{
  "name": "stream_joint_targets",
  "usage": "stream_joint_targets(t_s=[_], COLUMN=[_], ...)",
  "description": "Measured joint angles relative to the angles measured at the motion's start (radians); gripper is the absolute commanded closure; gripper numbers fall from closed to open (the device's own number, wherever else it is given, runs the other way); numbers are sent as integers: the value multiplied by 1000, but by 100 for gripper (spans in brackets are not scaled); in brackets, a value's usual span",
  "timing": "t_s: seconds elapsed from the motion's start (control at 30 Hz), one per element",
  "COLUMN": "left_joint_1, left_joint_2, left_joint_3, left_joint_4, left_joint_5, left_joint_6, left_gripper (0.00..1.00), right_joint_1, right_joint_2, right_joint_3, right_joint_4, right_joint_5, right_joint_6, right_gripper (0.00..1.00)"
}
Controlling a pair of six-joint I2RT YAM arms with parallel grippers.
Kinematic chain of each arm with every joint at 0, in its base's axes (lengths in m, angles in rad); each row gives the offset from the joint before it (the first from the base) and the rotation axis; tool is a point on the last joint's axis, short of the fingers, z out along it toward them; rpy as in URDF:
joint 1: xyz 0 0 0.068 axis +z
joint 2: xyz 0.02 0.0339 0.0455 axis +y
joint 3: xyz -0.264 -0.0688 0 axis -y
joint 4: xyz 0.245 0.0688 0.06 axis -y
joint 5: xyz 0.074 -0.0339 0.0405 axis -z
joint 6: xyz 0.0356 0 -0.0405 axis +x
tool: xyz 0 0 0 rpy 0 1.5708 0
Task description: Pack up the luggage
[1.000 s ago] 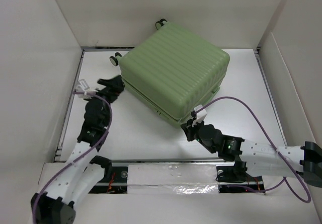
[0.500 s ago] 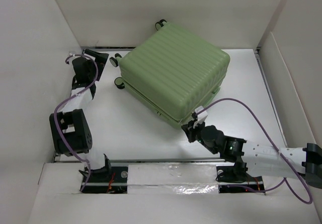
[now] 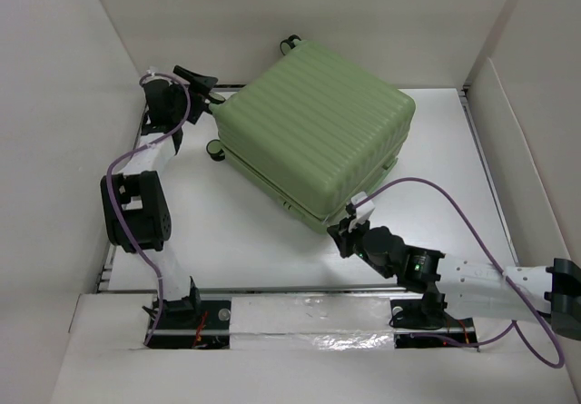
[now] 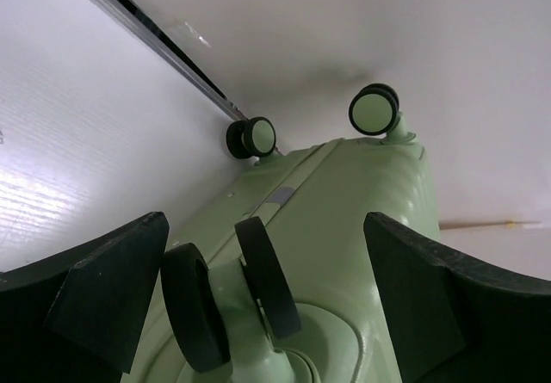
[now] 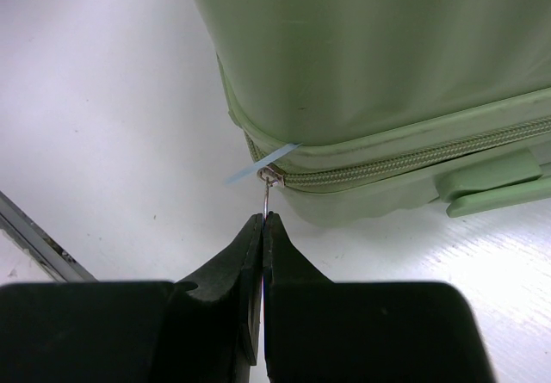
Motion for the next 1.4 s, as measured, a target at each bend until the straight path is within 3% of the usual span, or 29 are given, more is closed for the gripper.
stream_joint_targets(t_s=[0.23,0.43,0.47,0.5,0.53,0.57,0.73,0.8,1.0,1.1,1.27,1.4], left_joint_1=[-16,-25,-26,-26,-26,-24,-24,-29,-71,-121,-225,-282], left_joint_2=[35,53,57,61,63,63,56,13,-316,-430,-628,-800], left_joint_3=[3,-9,-9,-9,-10,-15,-89,-187,-644,-792,-921,-984], left_joint_4=[-5,43,51,58,64,74,194,288,529,608,579,503], left_joint_5=[14,21,21,22,19,16,18,-21,-281,-446,-665,-765], left_joint_6=[-42,-100,-108,-114,-127,-154,-171,-184,-184,-159,-78,-7], left_gripper=[13,37,43,71,92,100,100,100,100,100,100,100], right_joint_1=[0,0,0,0,0,0,0,0,-24,-70,-111,-79], right_joint_2=[16,26,26,26,26,26,25,23,11,-44,-86,14], right_joint_3=[0,0,0,0,0,0,0,-1,-2,1,0,12], right_joint_4=[9,19,19,19,19,19,17,7,-129,-214,-293,-195], right_joint_5=[-2,-3,-3,-3,-3,-4,-5,-5,-26,-63,-98,-62], right_joint_6=[0,1,1,1,1,2,5,5,-26,-55,-74,-69], right_gripper=[100,100,100,100,100,100,100,100,100,100,100,100])
